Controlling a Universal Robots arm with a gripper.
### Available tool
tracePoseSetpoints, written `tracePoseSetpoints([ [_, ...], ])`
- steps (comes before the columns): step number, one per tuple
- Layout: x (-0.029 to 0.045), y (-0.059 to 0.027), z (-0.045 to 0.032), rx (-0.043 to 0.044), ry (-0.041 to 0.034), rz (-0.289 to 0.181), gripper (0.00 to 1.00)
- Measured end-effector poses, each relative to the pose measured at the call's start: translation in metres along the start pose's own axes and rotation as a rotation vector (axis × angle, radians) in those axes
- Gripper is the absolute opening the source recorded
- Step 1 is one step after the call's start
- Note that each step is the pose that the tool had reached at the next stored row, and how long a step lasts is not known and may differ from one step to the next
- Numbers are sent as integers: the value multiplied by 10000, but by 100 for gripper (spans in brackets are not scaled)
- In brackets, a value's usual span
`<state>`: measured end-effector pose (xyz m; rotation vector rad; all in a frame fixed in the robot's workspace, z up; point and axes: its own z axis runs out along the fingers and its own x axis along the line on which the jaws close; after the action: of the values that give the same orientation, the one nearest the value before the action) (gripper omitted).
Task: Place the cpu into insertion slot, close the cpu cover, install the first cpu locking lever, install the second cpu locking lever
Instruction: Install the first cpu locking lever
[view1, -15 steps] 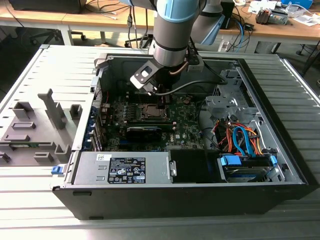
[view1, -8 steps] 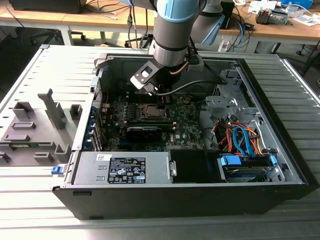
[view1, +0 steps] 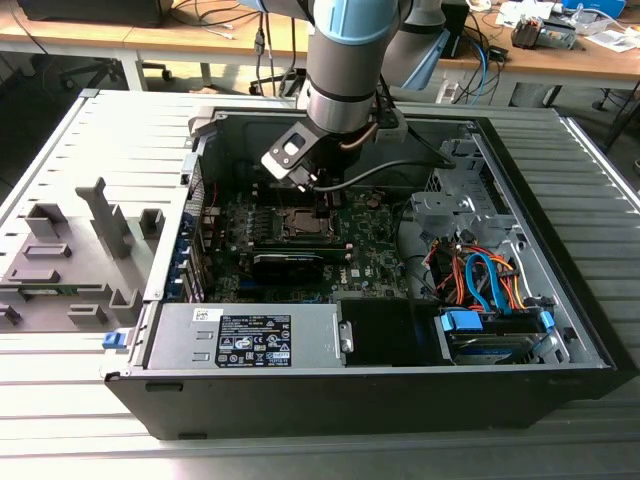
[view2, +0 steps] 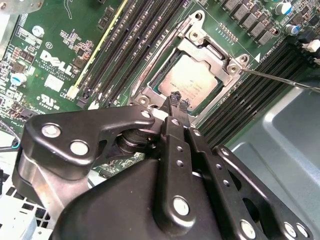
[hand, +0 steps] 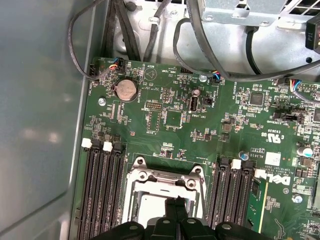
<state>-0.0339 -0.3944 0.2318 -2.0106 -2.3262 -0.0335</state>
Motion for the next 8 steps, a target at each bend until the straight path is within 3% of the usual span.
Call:
tracePoseSetpoints([
  [8, 0, 0, 0, 11, -24, -217, 11],
])
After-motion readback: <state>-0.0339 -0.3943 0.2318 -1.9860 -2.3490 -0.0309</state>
